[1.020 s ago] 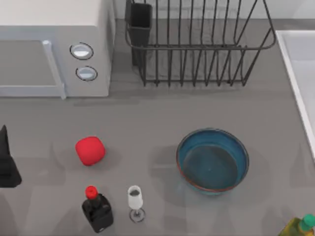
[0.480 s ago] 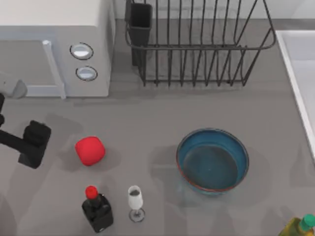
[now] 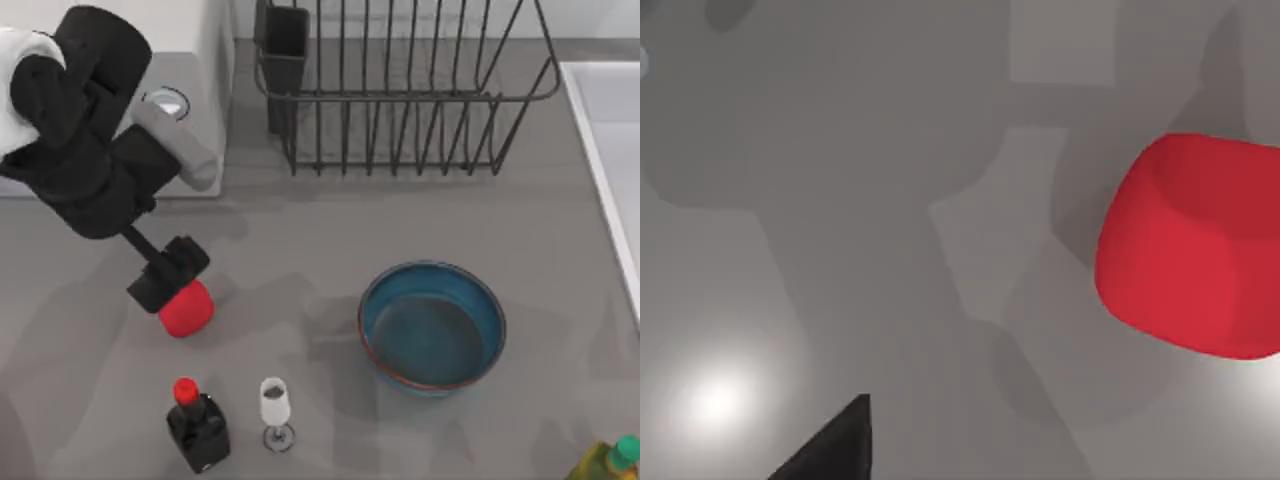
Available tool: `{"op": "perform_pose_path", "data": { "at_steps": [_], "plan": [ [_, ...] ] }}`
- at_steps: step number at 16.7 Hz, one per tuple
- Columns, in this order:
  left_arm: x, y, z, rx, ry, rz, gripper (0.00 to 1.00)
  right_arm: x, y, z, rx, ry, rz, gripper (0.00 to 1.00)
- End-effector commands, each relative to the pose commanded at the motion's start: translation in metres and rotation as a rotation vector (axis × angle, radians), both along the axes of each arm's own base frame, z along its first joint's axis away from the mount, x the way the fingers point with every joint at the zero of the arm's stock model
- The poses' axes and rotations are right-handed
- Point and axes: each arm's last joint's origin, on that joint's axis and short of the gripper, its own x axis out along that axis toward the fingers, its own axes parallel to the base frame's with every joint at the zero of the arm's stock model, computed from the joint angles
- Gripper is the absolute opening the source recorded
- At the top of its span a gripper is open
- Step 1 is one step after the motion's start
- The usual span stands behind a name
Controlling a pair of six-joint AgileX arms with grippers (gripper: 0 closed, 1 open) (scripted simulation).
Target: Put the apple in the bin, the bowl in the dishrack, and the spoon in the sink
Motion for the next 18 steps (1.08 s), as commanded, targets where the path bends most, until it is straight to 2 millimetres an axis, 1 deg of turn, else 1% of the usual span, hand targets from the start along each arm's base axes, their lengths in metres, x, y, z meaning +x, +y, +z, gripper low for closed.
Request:
{"op": "perform_pose_path", "data": {
  "at_steps": [3,6,13,15,18],
  "plan": [
    [0.021,-0.022,-0.022,0.066,0.137,-0.093,1.00,0.000,0.000,0.000,0.000,0.000,0.000,1.00],
    [0.031,-0.034,-0.034,0.102,0.209,-0.145,1.00,0.000,0.000,0.000,0.000,0.000,0.000,1.00],
    [0.032,-0.034,-0.037,0.106,0.219,-0.148,1.00,0.000,0.000,0.000,0.000,0.000,0.000,1.00],
    [0.032,-0.035,-0.049,0.108,0.224,-0.152,1.00,0.000,0.000,0.000,0.000,0.000,0.000,1.00],
    [0.035,-0.036,-0.080,0.103,0.209,-0.152,1.00,0.000,0.000,0.000,0.000,0.000,0.000,1.00]
  ]
}}
